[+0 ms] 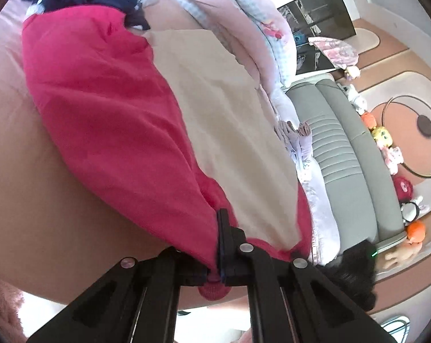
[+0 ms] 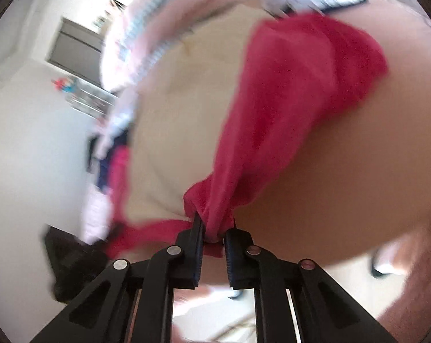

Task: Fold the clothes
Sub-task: 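Lay the garment back on the bed with both grippers, pulling it straight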

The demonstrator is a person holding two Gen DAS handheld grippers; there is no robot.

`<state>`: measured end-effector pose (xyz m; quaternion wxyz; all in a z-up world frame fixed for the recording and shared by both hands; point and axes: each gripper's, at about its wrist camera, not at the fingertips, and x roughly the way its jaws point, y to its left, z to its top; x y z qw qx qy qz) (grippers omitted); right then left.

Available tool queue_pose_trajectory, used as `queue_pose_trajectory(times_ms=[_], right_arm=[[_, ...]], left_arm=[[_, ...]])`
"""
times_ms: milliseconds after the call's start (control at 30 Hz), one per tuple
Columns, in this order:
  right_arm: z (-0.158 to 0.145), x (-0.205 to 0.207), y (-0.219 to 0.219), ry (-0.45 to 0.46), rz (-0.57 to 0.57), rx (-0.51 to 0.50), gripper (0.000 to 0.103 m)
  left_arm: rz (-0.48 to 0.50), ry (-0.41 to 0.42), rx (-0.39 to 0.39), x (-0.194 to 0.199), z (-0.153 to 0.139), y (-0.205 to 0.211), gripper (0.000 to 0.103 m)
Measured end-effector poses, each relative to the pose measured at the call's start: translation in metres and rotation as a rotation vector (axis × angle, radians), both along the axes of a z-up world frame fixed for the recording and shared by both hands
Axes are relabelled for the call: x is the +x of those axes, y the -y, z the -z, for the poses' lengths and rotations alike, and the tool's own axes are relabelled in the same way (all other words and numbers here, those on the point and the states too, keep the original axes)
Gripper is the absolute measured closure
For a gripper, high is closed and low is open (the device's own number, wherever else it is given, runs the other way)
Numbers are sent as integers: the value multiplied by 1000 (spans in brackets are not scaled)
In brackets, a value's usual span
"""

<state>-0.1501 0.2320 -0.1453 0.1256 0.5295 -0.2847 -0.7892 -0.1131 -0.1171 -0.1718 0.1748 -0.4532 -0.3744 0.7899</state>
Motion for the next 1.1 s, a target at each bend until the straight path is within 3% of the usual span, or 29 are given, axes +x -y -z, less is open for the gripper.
queue_pose_trajectory(times_ms=[67,133,233,367,433,533,600,633,667,800,867,967,1100], right_arm=[[34,15,8,129,-3,45,97],[32,23,5,119,-12,15,97],[22,32,6,91,-59,-7,95],[15,35,2,42,6,-50,92],[18,29,0,43,32,-72,74],[29,19,0,63,17,-53,70],[28,23,1,47,-33,18,81],[25,26,5,36,-54,57,87],[23,29,9,26,-75,93,92],[31,49,9,52,-98,125,97],[31,52,14,44,-122,168,97],[23,56,29,-2,-182,225,95],[11,65,7,-65,-113,63,94]], left_arm=[[-2,92,-33,3,23,-4,99],[-3,154,-61,10,37,-8,98],[-22,172,11,10,42,-1,97],[-33,175,52,16,44,2,96],[-29,170,66,17,44,4,87],[0,131,68,13,39,-8,72],[27,99,17,12,30,-16,76],[31,88,-45,13,26,-19,94],[24,83,-88,18,23,-20,94],[7,67,-110,30,18,-13,95],[33,109,-172,33,23,-13,95],[28,131,-79,37,29,-2,95],[-7,156,29,41,36,12,92]])
